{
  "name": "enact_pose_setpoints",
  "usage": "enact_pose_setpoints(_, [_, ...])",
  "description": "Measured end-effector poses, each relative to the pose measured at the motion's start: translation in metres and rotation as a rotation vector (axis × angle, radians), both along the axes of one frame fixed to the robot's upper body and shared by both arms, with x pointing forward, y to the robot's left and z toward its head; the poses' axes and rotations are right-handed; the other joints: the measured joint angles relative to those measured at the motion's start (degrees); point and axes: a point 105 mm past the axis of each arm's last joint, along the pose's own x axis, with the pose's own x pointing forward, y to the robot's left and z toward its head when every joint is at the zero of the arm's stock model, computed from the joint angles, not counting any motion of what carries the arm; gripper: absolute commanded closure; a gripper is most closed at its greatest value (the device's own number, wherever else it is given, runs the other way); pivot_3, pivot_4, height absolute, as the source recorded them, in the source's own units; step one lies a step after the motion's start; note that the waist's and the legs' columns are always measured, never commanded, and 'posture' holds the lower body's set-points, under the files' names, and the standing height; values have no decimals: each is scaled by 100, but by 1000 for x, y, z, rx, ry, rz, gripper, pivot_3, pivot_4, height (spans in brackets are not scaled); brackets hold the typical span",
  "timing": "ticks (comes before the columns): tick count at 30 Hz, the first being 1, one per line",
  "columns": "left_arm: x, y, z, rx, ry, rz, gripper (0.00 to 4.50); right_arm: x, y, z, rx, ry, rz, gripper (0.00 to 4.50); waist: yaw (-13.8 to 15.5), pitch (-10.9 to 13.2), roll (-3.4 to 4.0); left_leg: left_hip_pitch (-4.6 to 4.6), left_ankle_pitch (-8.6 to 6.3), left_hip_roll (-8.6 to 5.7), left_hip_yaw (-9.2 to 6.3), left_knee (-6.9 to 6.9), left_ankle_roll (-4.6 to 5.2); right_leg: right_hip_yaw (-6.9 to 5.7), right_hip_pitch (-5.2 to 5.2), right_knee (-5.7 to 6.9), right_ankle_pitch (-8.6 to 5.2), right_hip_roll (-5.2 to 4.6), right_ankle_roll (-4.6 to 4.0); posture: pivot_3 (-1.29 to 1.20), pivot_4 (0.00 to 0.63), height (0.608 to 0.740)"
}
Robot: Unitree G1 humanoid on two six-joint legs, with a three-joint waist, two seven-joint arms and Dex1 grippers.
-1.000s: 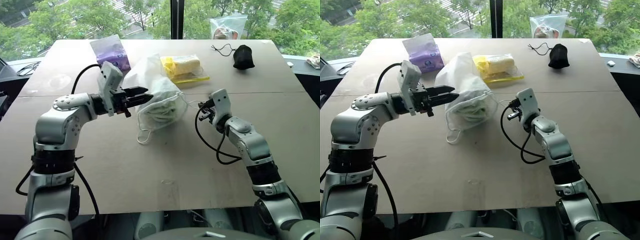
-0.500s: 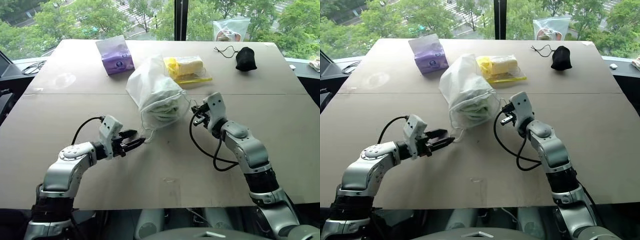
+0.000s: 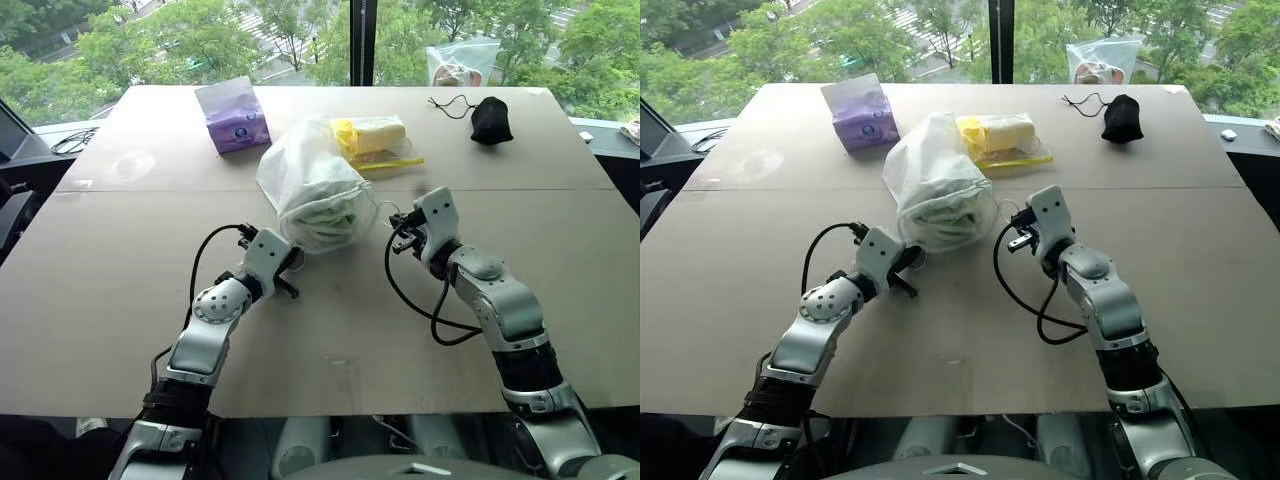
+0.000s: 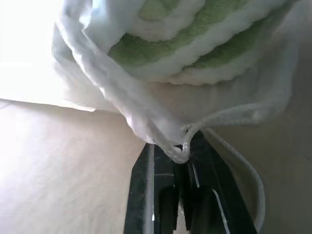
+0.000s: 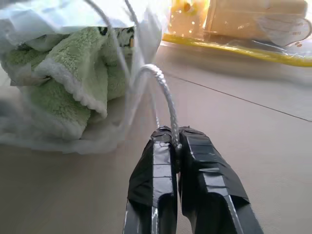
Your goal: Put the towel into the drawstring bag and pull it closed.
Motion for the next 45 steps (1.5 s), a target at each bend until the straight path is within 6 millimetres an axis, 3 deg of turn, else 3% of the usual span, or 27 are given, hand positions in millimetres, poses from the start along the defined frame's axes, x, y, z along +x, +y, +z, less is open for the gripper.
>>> enact_pose_setpoints(1, [1,5,1,5,-8,21,4443,0,-1,2,3,-9,-3,4500,-8,0,0,-1,4,2,0,0,6,0,-1,0,-1,3,2,0,150,740])
enact_pose_setpoints(3, [9,50,20,55,-98,183,4443,5,-8,21,-12,-76,-13,4500,-53,13,-8,-15,8,9,-1,1,7,-5,-14,2,0,10,2,0,150,740])
enact_pose_setpoints(5, [16,80,64,66,-238,275,4443,10,-22,46,-73,-149,-32,4500,-32,37,-34,-31,11,9,-3,7,1,-11,-22,-1,6,9,-9,0,150,740])
enact_pose_setpoints(7, [21,88,134,106,-429,252,4443,14,-30,83,-173,-236,-16,4500,23,48,-42,-53,22,5,1,20,-17,-14,-33,-11,7,2,-10,0,150,740])
enact_pose_setpoints(8, [21,88,156,130,-482,232,4443,14,-31,98,-204,-273,-7,4500,36,48,-42,-63,20,2,6,23,-14,-12,-40,-12,8,-3,-10,0,150,740])
enact_pose_setpoints(10, [16,91,216,186,-611,195,4443,10,-37,149,-300,-393,16,4500,43,49,-43,-101,17,-4,11,37,-8,-10,-70,-16,9,-9,-10,0,150,740])
enact_pose_setpoints(12, [9,96,255,204,-692,187,4443,-1,-47,195,-344,-513,7,4500,50,46,-44,-115,18,-10,17,41,-8,-8,-76,-18,10,-14,-8,0,150,740])
enact_pose_setpoints(13, [8,97,259,203,-700,185,4443,-4,-48,204,-347,-534,6,4500,49,43,-47,-113,18,-10,23,40,-8,-9,-74,-21,9,-14,-8,0,150,740])
enact_pose_setpoints(15, [13,97,258,183,-673,166,4443,-7,-53,213,-363,-553,3,4500,48,43,-47,-115,18,-9,31,34,-8,-9,-75,-21,8,-14,-8,0,150,740])
enact_pose_setpoints(21, [39,87,212,21,-486,141,4443,-8,-67,211,-353,-534,-65,4500,32,54,-60,-123,18,-7,37,37,-7,-12,-84,-7,9,-14,-5,0,150,740])
enact_pose_setpoints(24, [39,83,214,-2,-494,128,4443,-16,-77,219,-347,-576,-110,4500,33,55,-62,-121,18,-7,37,39,-7,-12,-83,-6,10,-14,-4,0,150,740])
enact_pose_setpoints(28, [35,56,220,4,-514,11,4443,-28,-101,234,-343,-629,-203,4500,57,55,-62,-119,19,-6,37,40,-7,-13,-81,-6,10,-14,-5,0,150,740])
enact_pose_setpoints(31, [44,66,220,-39,-498,75,4443,-25,-151,234,-376,-600,-431,4500,65,54,-63,-119,19,-6,36,47,-6,-17,-77,-3,12,-14,-1,0,150,740])
enact_pose_setpoints(33, [51,83,213,-59,-468,157,4443,-25,-202,229,-394,-561,-647,4500,56,54,-63,-116,19,-6,43,47,-6,-12,-76,-2,13,-15,2,0,150,740])
enact_pose_setpoints(34, [52,88,210,-68,-458,184,4443,-27,-216,227,-409,-554,-705,4500,53,54,-62,-114,19,-6,49,47,-6,-7,-77,-1,13,-15,2,0,150,740])
enact_pose_setpoints(35, [54,96,205,-79,-443,223,4443,-32,-233,226,-418,-548,-771,4500,54,54,-63,-114,19,-6,47,47,-6,-8,-77,-1,13,-15,2,0,150,740])
enact_pose_setpoints(36, [55,109,195,-100,-409,272,4443,-41,-262,217,-459,-517,-844,4500,55,54,-63,-114,19,-6,50,42,-6,-8,-77,-4,13,-15,2,0,150,740])
enact_pose_setpoints(41, [54,99,195,-107,-428,198,4443,-48,-260,189,-358,-453,-670,4500,2,54,-61,-106,20,7,59,42,-7,-4,-75,-2,13,-6,1,0,150,740])
enact_pose_setpoints(43, [51,90,189,-104,-412,125,4443,-51,-246,168,-270,-374,-538,4500,-1,52,-60,-100,20,7,60,41,-7,-1,-68,-4,14,-5,1,0,150,740])
enact_pose_setpoints(45, [45,74,167,-101,-353,29,4443,-62,-209,129,-198,-238,-303,4500,6,48,-56,-77,20,8,58,44,-7,1,-40,-8,12,-6,-1,0,150,740])
